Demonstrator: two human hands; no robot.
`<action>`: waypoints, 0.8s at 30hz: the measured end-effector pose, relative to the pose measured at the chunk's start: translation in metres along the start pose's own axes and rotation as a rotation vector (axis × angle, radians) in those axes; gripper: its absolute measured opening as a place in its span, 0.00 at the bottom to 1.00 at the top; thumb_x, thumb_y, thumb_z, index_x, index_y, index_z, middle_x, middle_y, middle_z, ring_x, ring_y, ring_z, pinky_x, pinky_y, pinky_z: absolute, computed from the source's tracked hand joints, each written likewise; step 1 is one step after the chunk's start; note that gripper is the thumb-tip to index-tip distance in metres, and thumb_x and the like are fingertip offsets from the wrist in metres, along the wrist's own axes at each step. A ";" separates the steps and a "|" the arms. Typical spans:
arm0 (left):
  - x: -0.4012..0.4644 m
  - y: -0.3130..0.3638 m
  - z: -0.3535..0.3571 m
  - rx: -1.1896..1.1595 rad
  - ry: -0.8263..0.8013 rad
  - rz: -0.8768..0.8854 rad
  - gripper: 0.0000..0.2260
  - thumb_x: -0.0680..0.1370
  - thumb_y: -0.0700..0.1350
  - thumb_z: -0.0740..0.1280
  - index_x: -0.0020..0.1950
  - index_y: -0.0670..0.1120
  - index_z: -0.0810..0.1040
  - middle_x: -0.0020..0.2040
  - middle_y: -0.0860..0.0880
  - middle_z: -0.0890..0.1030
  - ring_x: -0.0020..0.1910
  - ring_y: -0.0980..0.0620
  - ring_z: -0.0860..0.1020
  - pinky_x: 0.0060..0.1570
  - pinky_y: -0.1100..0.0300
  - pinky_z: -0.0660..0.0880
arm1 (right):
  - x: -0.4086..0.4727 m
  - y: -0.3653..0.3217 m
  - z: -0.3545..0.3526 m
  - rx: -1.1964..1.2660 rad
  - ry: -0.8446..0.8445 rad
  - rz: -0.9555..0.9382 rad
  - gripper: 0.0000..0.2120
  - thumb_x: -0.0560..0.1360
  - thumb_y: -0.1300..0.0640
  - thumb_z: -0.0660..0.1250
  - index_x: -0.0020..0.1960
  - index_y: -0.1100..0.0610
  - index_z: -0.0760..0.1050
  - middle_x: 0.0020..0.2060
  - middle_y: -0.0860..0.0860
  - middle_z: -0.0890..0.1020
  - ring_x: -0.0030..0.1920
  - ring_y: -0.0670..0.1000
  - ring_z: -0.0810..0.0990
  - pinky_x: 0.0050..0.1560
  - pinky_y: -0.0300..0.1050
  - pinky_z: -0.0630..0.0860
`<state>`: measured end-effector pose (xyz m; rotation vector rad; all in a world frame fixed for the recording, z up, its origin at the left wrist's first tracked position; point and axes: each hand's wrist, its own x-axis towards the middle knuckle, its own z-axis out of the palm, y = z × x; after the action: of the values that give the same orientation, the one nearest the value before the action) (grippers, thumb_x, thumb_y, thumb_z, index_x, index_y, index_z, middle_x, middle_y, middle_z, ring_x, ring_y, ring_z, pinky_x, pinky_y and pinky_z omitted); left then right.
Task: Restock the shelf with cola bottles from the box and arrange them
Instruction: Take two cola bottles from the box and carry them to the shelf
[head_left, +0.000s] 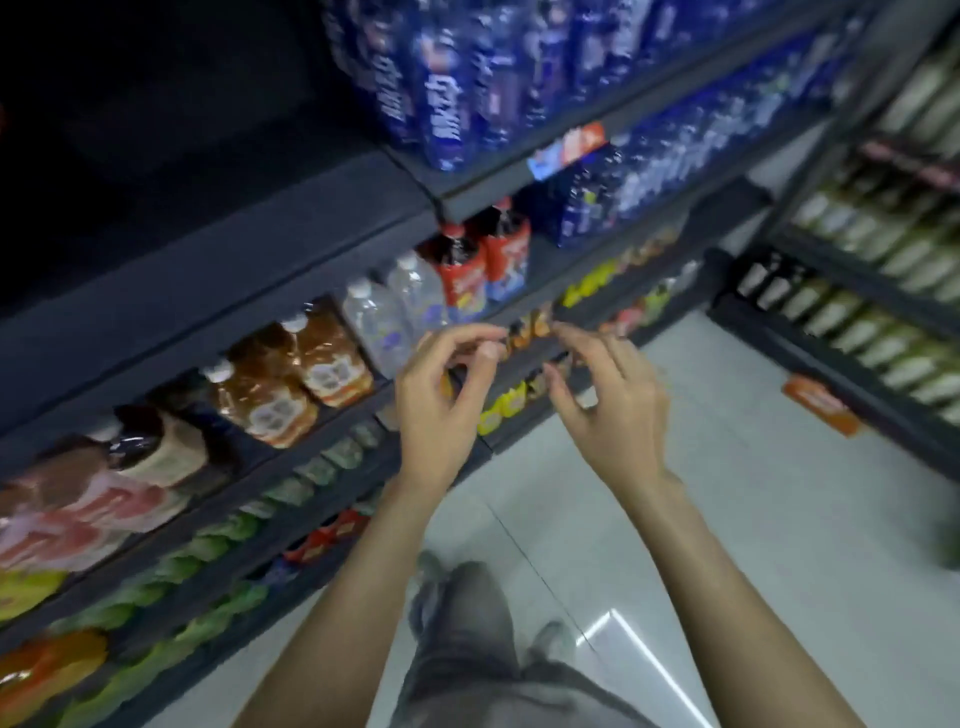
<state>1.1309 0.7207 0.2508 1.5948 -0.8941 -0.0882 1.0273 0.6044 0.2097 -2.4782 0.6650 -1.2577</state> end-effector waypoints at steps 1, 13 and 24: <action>-0.010 0.002 0.027 -0.051 -0.073 -0.072 0.06 0.79 0.45 0.63 0.52 0.47 0.79 0.47 0.51 0.81 0.48 0.55 0.80 0.48 0.64 0.73 | -0.019 0.021 -0.017 -0.068 -0.039 0.090 0.12 0.76 0.53 0.65 0.57 0.56 0.78 0.43 0.51 0.82 0.43 0.53 0.79 0.43 0.46 0.74; -0.100 -0.063 0.327 0.236 -0.989 -0.497 0.10 0.75 0.42 0.68 0.55 0.49 0.77 0.43 0.53 0.79 0.44 0.53 0.78 0.52 0.58 0.74 | -0.207 0.241 -0.199 -0.197 -0.208 1.157 0.15 0.76 0.54 0.66 0.62 0.53 0.74 0.55 0.48 0.81 0.52 0.50 0.80 0.47 0.42 0.72; -0.139 -0.065 0.578 0.553 -1.340 -0.581 0.11 0.77 0.44 0.66 0.59 0.47 0.77 0.55 0.45 0.81 0.54 0.45 0.79 0.55 0.56 0.74 | -0.304 0.438 -0.383 -0.068 -0.275 1.743 0.17 0.77 0.57 0.64 0.65 0.55 0.72 0.58 0.53 0.79 0.56 0.54 0.78 0.55 0.46 0.73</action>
<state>0.7625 0.3290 -0.0111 2.2400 -1.4668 -1.5769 0.4404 0.3720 0.0296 -1.0659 1.9938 -0.1461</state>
